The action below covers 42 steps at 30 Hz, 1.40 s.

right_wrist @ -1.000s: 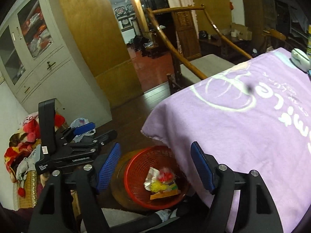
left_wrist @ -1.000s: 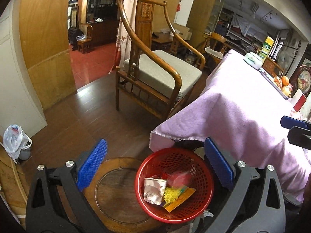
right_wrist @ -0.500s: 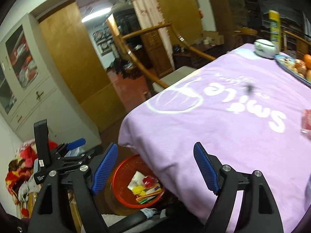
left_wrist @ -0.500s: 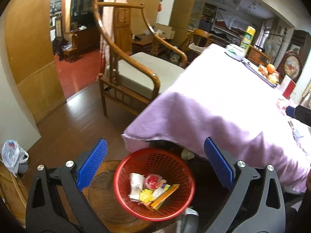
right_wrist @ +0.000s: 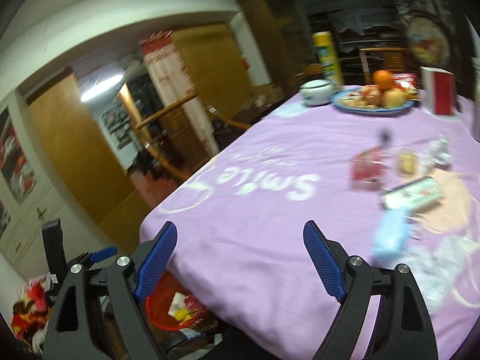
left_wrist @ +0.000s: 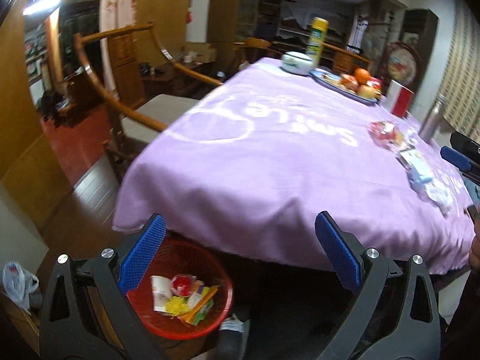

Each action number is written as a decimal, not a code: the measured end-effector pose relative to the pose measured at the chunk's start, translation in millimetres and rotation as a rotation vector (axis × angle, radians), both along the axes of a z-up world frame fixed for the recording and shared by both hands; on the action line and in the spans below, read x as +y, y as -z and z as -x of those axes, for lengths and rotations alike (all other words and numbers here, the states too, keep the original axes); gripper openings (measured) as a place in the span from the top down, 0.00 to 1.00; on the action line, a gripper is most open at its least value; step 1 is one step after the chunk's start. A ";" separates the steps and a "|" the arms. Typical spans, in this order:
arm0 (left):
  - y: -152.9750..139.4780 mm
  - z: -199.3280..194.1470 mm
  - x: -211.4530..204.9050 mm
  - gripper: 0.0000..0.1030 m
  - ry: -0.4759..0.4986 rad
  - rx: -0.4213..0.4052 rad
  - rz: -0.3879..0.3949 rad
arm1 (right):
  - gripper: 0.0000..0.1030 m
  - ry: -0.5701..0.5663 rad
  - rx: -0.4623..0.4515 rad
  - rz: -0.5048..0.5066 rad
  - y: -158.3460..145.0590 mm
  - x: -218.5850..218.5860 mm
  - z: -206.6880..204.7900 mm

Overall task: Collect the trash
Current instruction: 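Move both open grippers back over the remaining trash on the table, then grasp the blue face mask with the left gripper while the right gripper grasps the clear plastic bag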

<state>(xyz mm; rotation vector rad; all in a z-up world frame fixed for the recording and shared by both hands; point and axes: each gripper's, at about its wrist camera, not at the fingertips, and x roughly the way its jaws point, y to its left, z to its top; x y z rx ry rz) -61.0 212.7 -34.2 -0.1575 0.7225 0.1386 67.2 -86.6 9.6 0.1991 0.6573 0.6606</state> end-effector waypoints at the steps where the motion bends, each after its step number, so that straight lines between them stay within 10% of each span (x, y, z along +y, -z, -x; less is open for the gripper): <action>1: -1.9 -4.3 -10.3 0.07 0.021 0.002 -0.003 | 0.17 0.024 0.002 -0.011 1.4 -13.3 -0.7; 17: 2.7 -98.1 -167.0 0.07 0.349 0.099 0.012 | 0.15 0.349 0.060 -0.111 46.5 -171.0 -25.9; 38: 34.6 -210.1 -291.0 0.07 0.577 0.212 0.022 | 0.15 0.462 0.152 -0.086 87.6 -215.1 -66.9; 42: 38.3 -215.8 -281.8 0.44 0.588 0.215 0.058 | 0.15 0.458 0.177 -0.098 92.4 -216.2 -69.2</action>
